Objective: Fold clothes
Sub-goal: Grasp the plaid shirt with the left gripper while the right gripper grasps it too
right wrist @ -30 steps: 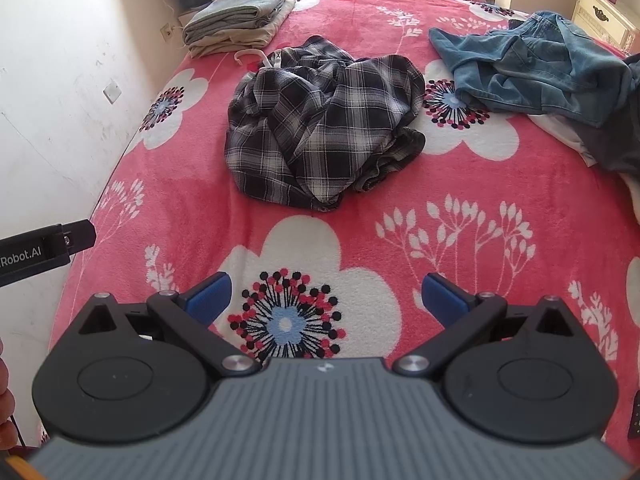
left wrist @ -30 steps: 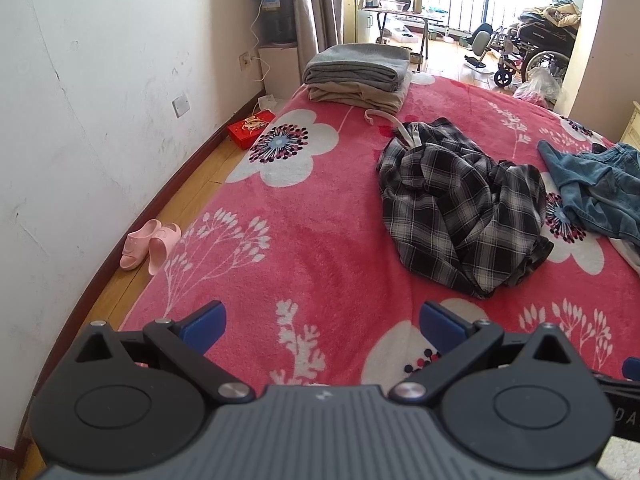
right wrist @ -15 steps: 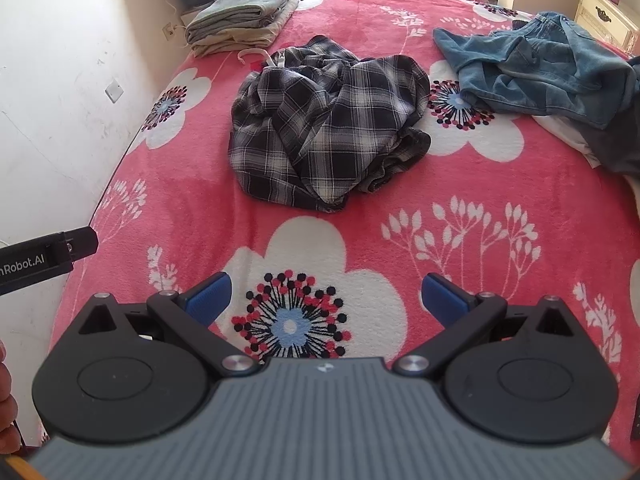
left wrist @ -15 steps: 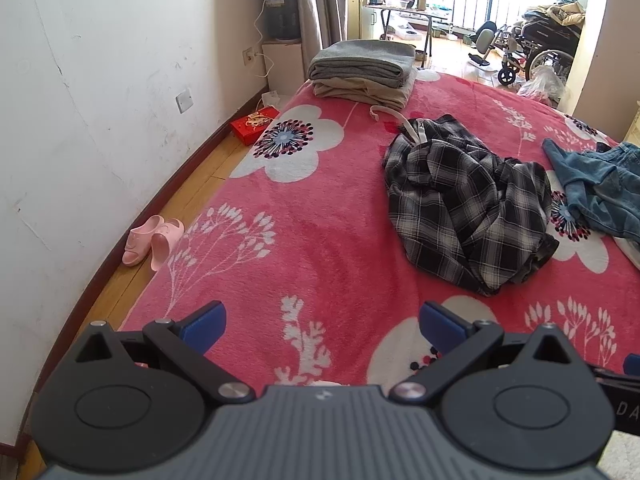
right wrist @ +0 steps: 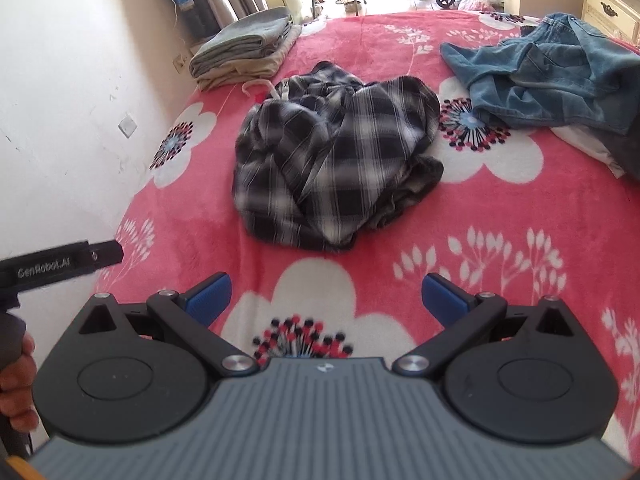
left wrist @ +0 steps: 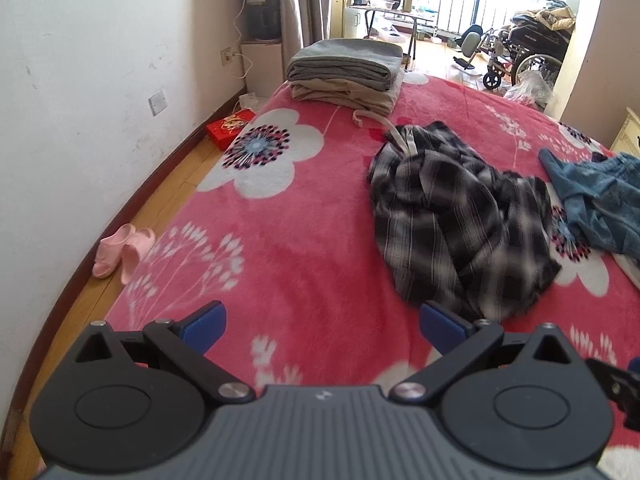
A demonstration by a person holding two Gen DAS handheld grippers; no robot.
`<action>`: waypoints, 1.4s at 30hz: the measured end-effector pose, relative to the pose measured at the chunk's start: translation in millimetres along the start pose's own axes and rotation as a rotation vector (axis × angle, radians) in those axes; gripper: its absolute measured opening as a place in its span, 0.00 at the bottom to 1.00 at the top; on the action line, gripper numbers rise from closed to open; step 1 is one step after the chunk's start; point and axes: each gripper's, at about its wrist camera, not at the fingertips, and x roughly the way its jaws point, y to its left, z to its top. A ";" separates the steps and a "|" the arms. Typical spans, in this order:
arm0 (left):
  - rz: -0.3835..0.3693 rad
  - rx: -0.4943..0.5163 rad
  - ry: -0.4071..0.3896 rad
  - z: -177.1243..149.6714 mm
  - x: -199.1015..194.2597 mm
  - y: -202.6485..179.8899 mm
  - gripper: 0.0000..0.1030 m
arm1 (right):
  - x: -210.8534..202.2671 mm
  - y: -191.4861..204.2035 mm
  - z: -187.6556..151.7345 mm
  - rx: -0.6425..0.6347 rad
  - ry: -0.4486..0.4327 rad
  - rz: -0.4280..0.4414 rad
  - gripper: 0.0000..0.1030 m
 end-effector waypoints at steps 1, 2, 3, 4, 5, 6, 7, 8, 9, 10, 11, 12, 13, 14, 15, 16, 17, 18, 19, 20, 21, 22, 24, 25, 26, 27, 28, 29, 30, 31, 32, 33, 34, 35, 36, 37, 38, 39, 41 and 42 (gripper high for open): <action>-0.008 -0.008 -0.008 7.9 10.8 0.5 1.00 | 6.3 -3.1 5.1 -0.001 -0.002 0.000 0.99; -0.014 -0.018 -0.017 16.4 22.3 1.0 1.00 | 13.0 -6.3 10.8 -0.004 -0.007 0.001 0.99; -0.019 -0.028 -0.027 24.9 34.1 1.4 1.00 | 19.8 -9.1 16.9 -0.010 -0.012 0.000 0.99; -0.025 -0.038 -0.036 33.5 46.3 1.8 1.00 | 26.7 -11.6 22.9 -0.018 -0.017 -0.001 0.99; -0.031 -0.049 -0.046 42.0 58.7 2.3 0.99 | 35.7 -13.4 30.1 -0.034 -0.020 0.003 0.99; -0.037 -0.055 -0.054 50.4 71.4 2.6 0.97 | 45.5 -14.7 37.8 -0.054 -0.023 0.009 0.99; -0.044 -0.056 -0.057 58.8 84.3 2.4 0.93 | 55.4 -16.1 45.5 -0.073 -0.026 0.015 0.98; -0.052 -0.054 -0.056 67.1 97.2 1.2 0.91 | 64.7 -16.0 52.6 -0.095 -0.027 0.022 0.98; -0.061 -0.051 -0.055 75.4 110.0 -0.4 0.88 | 75.3 -13.8 60.8 -0.124 -0.029 0.034 0.98; -0.071 -0.046 -0.052 83.5 122.7 -2.0 0.84 | 86.0 -11.0 68.7 -0.153 -0.032 0.050 0.98; -0.083 -0.040 -0.046 91.0 135.3 -3.7 0.82 | 95.8 -7.1 75.9 -0.181 -0.036 0.065 0.98; -0.099 -0.037 -0.036 98.5 148.6 -5.6 0.78 | 105.4 -2.7 82.9 -0.210 -0.040 0.081 0.97; -0.117 -0.033 -0.022 105.8 162.6 -7.7 0.73 | 114.9 1.7 89.9 -0.238 -0.044 0.097 0.97; -0.134 -0.030 -0.007 112.9 176.7 -9.9 0.69 | 125.2 7.0 96.7 -0.267 -0.050 0.117 0.97; -0.149 -0.029 0.010 119.6 190.5 -11.7 0.66 | 134.9 12.6 103.5 -0.296 -0.056 0.136 0.96; -0.164 -0.033 0.032 125.4 204.0 -13.5 0.66 | 144.4 17.9 110.0 -0.321 -0.061 0.148 0.95; -0.180 -0.037 0.055 130.9 217.4 -15.3 0.65 | 154.3 23.2 116.3 -0.342 -0.065 0.158 0.95; -0.202 -0.042 0.074 136.0 229.9 -17.3 0.62 | 165.4 28.1 122.2 -0.361 -0.066 0.167 0.94; -0.220 -0.048 0.096 139.8 241.0 -19.9 0.59 | 176.1 31.9 127.3 -0.375 -0.063 0.172 0.91; -0.235 -0.055 0.121 143.2 251.6 -22.7 0.58 | 187.8 34.7 131.8 -0.387 -0.056 0.173 0.89; -0.247 -0.058 0.141 145.5 261.4 -25.5 0.58 | 199.6 36.9 135.7 -0.397 -0.044 0.175 0.82; -0.259 -0.058 0.159 147.3 270.9 -28.4 0.56 | 211.5 37.6 138.4 -0.402 -0.024 0.174 0.76; -0.242 -0.057 0.190 147.7 286.8 -34.4 0.46 | 235.2 37.0 142.2 -0.405 0.026 0.166 0.66; -0.236 -0.057 0.205 146.6 292.9 -36.9 0.36 | 244.3 34.3 143.2 -0.397 0.053 0.165 0.59; -0.234 -0.065 0.213 144.8 295.9 -38.3 0.32 | 252.4 31.1 144.0 -0.385 0.081 0.166 0.56; -0.239 -0.073 0.208 142.9 294.5 -39.3 0.23 | 255.6 26.7 145.0 -0.365 0.097 0.177 0.50; -0.245 -0.079 0.198 140.8 291.6 -40.3 0.12 | 253.3 21.1 145.7 -0.338 0.098 0.194 0.42; -0.244 -0.074 0.188 138.2 286.4 -41.8 0.11 | 248.9 15.6 145.8 -0.309 0.094 0.207 0.35; -0.239 -0.064 0.178 135.2 280.1 -43.5 0.10 | 244.1 10.3 145.6 -0.281 0.091 0.219 0.22; -0.233 -0.054 0.168 132.3 273.7 -45.2 0.10 | 238.5 3.5 145.2 -0.247 0.086 0.227 0.16; -0.228 -0.044 0.158 129.4 267.4 -46.8 0.09 | 232.5 -3.8 144.8 -0.210 0.081 0.234 0.15; -0.228 -0.042 0.151 125.7 259.5 -47.3 0.09 | 226.5 -11.2 144.3 -0.174 0.077 0.241 0.13; -0.232 -0.048 0.150 121.4 250.4 -46.4 0.09 | 220.5 -18.5 143.9 -0.137 0.072 0.248 0.12; -0.237 -0.056 0.151 117.1 241.2 -45.1 0.09 | 214.1 -25.8 143.2 -0.104 0.065 0.250 0.12; -0.243 -0.068 0.153 113.0 230.3 -42.9 0.08 | 206.4 -33.0 141.9 -0.071 0.055 0.255 0.12; -0.249 -0.080 0.156 108.9 218.6 -40.2 0.08 | 198.2 -40.1 140.3 -0.037 0.044 0.262 0.11; -0.255 -0.093 0.159 104.9 206.9 -37.5 0.08 | 190.0 -47.3 138.8 -0.003 0.033 0.268 0.11; -0.260 -0.098 0.162 99.7 195.1 -35.5 0.08 | 180.6 -54.6 136.3 0.029 0.022 0.274 0.11; -0.271 -0.102 0.169 88.3 171.5 -32.3 0.08 | 161.5 -68.9 129.9 0.085 0.001 0.282 0.11; -0.276 -0.103 0.172 82.6 159.6 -30.7 0.08 | 152.8 -75.5 126.4 0.110 -0.008 0.284 0.11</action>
